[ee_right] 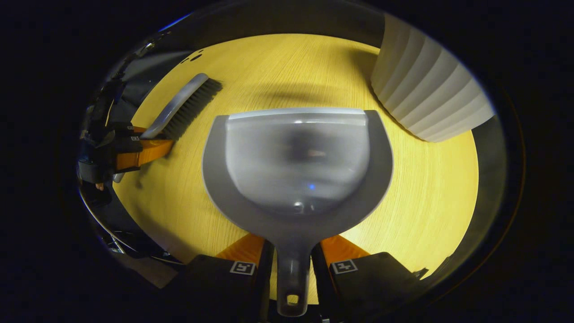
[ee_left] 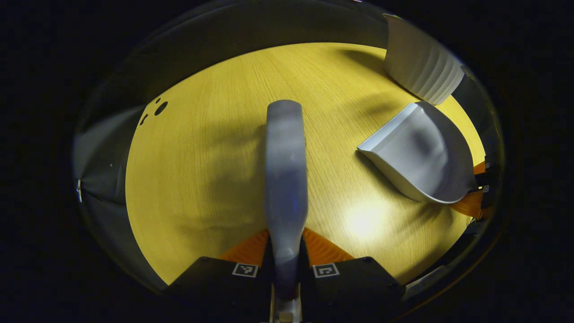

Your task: Pick up the small broom and dustpan from the desktop, sweep the trash into the dustpan with the broom, and then empty the trash into the garbage bin.

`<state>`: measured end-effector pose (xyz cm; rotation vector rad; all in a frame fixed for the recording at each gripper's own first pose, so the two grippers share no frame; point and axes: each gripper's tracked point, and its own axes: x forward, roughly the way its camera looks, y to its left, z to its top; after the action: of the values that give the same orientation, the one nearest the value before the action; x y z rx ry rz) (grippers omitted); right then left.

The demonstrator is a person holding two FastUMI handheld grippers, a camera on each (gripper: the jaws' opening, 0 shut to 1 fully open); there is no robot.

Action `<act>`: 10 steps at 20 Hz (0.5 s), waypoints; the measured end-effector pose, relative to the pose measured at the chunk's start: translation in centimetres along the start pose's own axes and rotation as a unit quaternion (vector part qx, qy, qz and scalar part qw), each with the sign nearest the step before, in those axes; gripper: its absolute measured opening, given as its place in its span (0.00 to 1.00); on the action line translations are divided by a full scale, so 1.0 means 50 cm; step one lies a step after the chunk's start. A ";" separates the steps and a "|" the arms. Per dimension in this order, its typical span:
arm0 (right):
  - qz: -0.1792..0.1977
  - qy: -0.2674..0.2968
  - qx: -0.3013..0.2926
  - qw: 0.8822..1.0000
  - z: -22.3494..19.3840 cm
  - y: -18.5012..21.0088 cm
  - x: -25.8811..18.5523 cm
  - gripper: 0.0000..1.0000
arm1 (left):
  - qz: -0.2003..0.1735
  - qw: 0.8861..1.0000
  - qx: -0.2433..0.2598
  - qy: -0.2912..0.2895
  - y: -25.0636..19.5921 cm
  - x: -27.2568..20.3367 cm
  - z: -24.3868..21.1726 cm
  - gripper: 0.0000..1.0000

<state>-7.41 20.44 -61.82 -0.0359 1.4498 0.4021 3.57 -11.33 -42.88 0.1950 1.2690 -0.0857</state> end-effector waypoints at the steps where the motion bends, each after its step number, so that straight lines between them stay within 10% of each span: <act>1: 0.000 -0.001 0.002 1.000 -0.001 0.000 -0.004 0.36 | -0.002 1.000 -0.001 0.000 0.000 -0.001 -0.001 0.30; 4: 0.002 -0.009 0.006 1.000 0.000 0.004 -0.024 0.47 | -0.006 1.000 -0.002 -0.004 -0.003 -0.006 0.000 0.32; 10: 0.004 -0.040 0.001 0.999 0.000 0.011 -0.090 0.58 | 0.003 0.999 0.010 -0.036 0.011 -0.053 0.013 0.67</act>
<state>-7.85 19.86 -57.36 -0.0127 1.3713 0.4051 3.47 -11.02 -40.11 0.2117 1.1971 -0.0997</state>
